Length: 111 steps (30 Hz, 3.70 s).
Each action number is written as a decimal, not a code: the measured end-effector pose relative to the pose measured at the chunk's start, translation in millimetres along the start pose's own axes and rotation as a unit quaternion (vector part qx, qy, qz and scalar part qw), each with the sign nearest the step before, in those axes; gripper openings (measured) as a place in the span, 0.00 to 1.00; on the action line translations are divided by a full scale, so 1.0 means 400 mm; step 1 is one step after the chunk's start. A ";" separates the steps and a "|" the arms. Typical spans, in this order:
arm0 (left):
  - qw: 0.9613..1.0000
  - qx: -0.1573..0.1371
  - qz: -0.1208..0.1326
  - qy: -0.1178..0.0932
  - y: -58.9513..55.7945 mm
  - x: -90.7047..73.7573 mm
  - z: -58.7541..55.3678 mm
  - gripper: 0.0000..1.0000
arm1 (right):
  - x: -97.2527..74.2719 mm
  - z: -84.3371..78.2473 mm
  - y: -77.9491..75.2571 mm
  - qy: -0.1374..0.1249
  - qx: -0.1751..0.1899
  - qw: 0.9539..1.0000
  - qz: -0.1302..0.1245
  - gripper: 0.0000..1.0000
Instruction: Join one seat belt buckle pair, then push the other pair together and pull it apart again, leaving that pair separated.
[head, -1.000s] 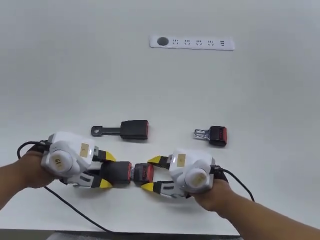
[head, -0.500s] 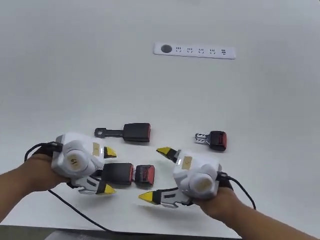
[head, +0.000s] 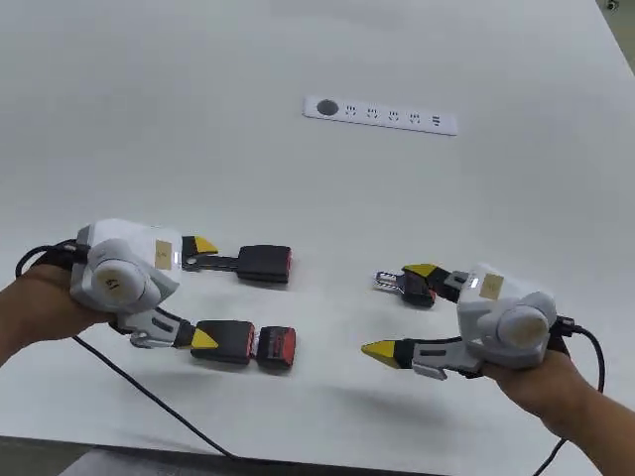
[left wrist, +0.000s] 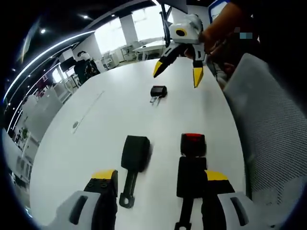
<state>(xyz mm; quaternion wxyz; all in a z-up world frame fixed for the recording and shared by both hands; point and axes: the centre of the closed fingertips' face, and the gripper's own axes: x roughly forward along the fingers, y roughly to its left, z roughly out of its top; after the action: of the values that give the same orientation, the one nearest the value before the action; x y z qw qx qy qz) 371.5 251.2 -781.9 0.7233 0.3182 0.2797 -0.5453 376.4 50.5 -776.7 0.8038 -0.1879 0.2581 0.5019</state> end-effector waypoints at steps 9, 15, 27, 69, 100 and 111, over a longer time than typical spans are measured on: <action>0.998 -0.025 0.048 -0.016 0.202 -0.085 0.008 0.74 | -0.041 -0.012 -0.128 0.024 -0.015 1.000 -0.002 0.73; 0.999 -0.029 0.035 -0.023 0.216 -0.047 0.024 0.73 | -0.044 -0.044 -0.157 0.038 0.000 0.999 0.014 0.76; 0.998 -0.057 -0.028 -0.019 0.177 0.125 0.025 0.73 | 0.012 -0.138 -0.151 0.076 0.021 0.996 0.046 0.75; 0.995 -0.005 -0.100 0.004 0.113 0.226 -0.035 0.34 | 0.042 -0.212 -0.157 0.044 -0.037 0.992 0.113 0.36; 0.994 -0.012 -0.112 0.009 0.113 0.231 -0.037 0.33 | 0.189 -0.094 -0.107 -0.004 -0.025 0.991 0.135 0.35; 0.993 -0.008 -0.113 0.012 0.114 0.232 -0.036 0.33 | 0.251 -0.036 -0.089 -0.006 -0.031 0.988 0.150 0.35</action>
<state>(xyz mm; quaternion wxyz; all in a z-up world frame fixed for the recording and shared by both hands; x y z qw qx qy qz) 437.9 215.0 -853.9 0.6559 0.2851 0.3272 -0.6176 441.6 98.8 -847.3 0.7145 -0.1691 0.2632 0.6258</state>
